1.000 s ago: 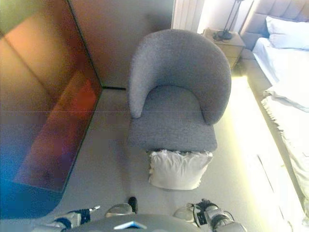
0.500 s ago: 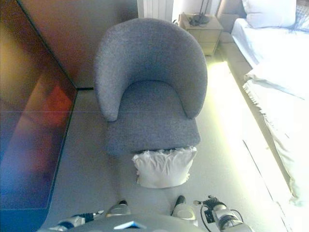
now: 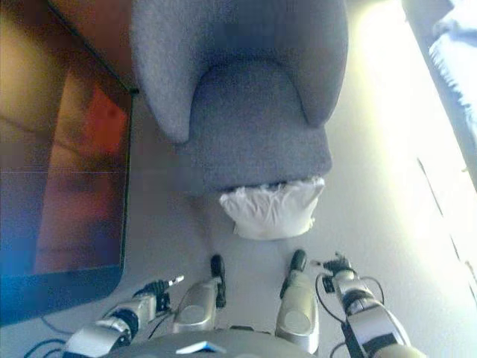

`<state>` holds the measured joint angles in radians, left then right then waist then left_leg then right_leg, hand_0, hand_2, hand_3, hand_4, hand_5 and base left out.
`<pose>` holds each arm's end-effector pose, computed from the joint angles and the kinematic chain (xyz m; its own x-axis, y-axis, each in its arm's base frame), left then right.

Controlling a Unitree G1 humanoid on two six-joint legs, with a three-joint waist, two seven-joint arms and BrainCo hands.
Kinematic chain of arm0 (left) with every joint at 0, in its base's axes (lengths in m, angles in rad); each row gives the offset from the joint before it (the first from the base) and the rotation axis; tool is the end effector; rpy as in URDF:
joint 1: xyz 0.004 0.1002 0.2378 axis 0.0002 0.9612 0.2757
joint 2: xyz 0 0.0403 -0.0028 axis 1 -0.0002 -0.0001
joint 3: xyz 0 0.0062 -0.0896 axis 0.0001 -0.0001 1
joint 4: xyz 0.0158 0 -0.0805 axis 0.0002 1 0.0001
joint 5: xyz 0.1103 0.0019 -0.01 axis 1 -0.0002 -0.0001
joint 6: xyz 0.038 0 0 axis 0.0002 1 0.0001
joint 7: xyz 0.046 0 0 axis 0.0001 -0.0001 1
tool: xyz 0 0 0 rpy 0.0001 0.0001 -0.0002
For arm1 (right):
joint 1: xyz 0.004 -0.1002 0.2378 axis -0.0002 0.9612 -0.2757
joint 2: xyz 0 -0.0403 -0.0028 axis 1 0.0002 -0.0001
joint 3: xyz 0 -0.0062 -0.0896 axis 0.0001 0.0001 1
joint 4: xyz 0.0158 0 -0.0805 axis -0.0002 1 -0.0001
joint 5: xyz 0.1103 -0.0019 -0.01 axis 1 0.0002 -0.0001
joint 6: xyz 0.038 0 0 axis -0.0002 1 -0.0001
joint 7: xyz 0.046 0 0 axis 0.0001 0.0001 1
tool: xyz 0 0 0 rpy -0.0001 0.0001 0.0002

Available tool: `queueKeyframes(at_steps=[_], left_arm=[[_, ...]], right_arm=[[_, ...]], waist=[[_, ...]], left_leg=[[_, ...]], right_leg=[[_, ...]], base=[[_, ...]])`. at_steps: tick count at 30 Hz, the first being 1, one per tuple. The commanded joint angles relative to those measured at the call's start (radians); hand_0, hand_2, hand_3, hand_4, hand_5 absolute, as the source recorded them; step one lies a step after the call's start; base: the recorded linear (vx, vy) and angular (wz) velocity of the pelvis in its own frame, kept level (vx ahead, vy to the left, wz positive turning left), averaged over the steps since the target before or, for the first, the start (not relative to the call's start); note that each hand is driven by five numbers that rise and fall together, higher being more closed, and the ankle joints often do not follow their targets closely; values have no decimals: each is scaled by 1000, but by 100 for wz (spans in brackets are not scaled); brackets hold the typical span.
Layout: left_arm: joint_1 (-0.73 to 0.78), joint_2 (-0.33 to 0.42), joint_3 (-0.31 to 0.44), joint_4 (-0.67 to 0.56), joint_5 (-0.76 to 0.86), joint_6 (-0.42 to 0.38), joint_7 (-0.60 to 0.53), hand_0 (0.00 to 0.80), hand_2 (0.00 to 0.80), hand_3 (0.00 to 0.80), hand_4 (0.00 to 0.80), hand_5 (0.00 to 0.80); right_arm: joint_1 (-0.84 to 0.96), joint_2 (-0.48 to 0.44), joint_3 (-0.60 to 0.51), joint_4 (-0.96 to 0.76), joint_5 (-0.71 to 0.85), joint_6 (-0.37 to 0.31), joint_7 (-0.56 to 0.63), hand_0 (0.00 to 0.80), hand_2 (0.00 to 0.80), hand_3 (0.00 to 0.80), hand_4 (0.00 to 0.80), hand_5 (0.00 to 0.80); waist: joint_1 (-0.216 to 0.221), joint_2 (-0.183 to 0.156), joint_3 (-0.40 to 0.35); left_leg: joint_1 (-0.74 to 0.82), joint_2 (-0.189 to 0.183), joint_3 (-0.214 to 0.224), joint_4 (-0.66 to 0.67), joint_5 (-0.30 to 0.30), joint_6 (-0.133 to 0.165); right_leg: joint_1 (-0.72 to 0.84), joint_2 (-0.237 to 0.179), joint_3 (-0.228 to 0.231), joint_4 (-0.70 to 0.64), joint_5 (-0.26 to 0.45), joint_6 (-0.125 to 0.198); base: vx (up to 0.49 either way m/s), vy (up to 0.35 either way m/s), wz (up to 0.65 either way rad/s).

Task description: Pick up the cushion and take it to the sofa

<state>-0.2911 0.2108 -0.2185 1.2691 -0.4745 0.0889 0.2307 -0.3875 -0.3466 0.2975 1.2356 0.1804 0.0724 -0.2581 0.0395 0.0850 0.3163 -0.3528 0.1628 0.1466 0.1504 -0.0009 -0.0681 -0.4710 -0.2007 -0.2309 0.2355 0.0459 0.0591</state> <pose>0.1673 0.2000 -0.0866 0.4247 0.3140 -0.8491 -0.2695 0.9393 0.2125 0.2043 -0.2362 -0.0558 0.6031 -0.4318 -0.6707 0.0410 0.8565 -0.5145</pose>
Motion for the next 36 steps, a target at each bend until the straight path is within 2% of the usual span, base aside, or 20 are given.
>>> queueKeyframes(at_steps=[1, 3, 6, 12, 20, 22, 23, 24, 25, 27, 31, 36], left_arm=[[-63, 42, -16, -29, -57, -41, 70, 0, 0, 0, 0, 0], [-120, 42, -35, -82, -81, -56, 131, 0, 0, 0, 0, 0], [-157, 58, -38, -137, -88, -84, 194, 0, 0, 0, 0, 0], [-229, 104, -69, -242, -80, -141, 308, 0, 0, 0, 0, 0], [-372, 195, -98, -331, -42, -244, 354, 0, 0, 0, 0, 0], [-431, 284, -78, -273, -92, -264, 240, 0, 0, 0, 0, 0], [-439, 290, -82, -242, -101, -300, 219, 0, 0, 0, 0, 0], [-429, 279, -94, -218, -99, -374, 215, 0, 0, 0, 0, 0], [-410, 264, -102, -218, -81, -418, 226, 0, 0, 0, 0, 0], [-396, 244, -115, -252, -30, -469, 251, 0, 0, 0, 0, 0], [-396, 249, -146, -327, 33, -478, 235, 0, 0, 0, 0, 0], [-443, 293, -184, -346, 24, -496, 149, 0, 0, 0, 0, 0]], right_arm=[[-57, 20, 25, -47, 21, -52, -83, 0, 0, 0, 0, 0], [-98, 16, 29, -78, 33, -74, -136, 0, 0, 0, 0, 0], [-115, -8, 27, -149, 20, -97, -170, 0, 0, 0, 0, 0], [-196, -107, 45, -268, 5, -52, -207, 0, 0, 0, 0, 0], [-304, -203, 42, -311, 36, -26, -268, 0, 0, 0, 0, 0], [-333, -243, 50, -279, 41, -58, -256, 0, 0, 0, 0, 0], [-344, -254, 52, -259, 45, -76, -253, 0, 0, 0, 0, 0], [-353, -258, 55, -232, 52, -106, -265, 0, 0, 0, 0, 0], [-352, -251, 56, -220, 57, -118, -287, 0, 0, 0, 0, 0], [-365, -243, 48, -219, 65, -122, -345, 0, 0, 0, 0, 0], [-401, -276, 24, -230, 83, -100, -436, 0, 0, 0, 0, 0], [-471, -338, 9, -212, 109, -95, -459, 0, 0, 0, 0, 0]], waist=[[-25, -58, 103], [-20, -57, 157], [-29, -71, 204], [-41, -81, 204], [-50, -82, 204], [-61, -74, 204], [-63, -71, 204], [-62, -67, 204], [-57, -66, 204], [-50, -67, 204], [-45, -63, 204], [-48, -56, 204]], left_leg=[[-74, -10, -22, 75, 23, -33], [-149, -29, -26, 85, 32, -23], [-225, -43, -37, 114, 28, -16], [-409, -42, -55, 148, 37, -17], [-612, -32, -82, 251, 23, -18], [-658, -28, -82, 297, 11, -21], [-676, -26, -83, 321, 2, -19], [-711, -25, -89, 354, -14, -13], [-717, -22, -98, 385, -56, -18], [-764, -21, -104, 416, -75, -13], [-836, -19, -108, 452, -96, -11], [-929, -11, -113, 500, -106, -10]], right_leg=[[78, 0, 18, -55, -56, 6], [-17, -13, 31, 16, -56, 16], [-98, -12, 44, 50, -49, 27], [-281, -7, 57, 70, -31, 32], [-478, -22, 88, 155, -31, 29], [-529, -24, 101, 211, -47, 21], [-549, -28, 105, 232, -54, 19], [-588, -34, 111, 269, -63, 16], [-597, -37, 116, 307, -99, 23], [-643, -41, 115, 344, -110, 20], [-715, -46, 112, 383, -116, 22], [-806, -48, 120, 447, -123, 26]], base=[[-139, 64, 16], [-140, 73, 16], [-45, 23, 5], [-1, 18, 11], [12, 10, 14], [5, 62, 14], [-2, 37, 16], [76, -8, 7], [69, -31, -7], [27, -69, -8], [-14, -47, 3], [-11, -6, -5]])
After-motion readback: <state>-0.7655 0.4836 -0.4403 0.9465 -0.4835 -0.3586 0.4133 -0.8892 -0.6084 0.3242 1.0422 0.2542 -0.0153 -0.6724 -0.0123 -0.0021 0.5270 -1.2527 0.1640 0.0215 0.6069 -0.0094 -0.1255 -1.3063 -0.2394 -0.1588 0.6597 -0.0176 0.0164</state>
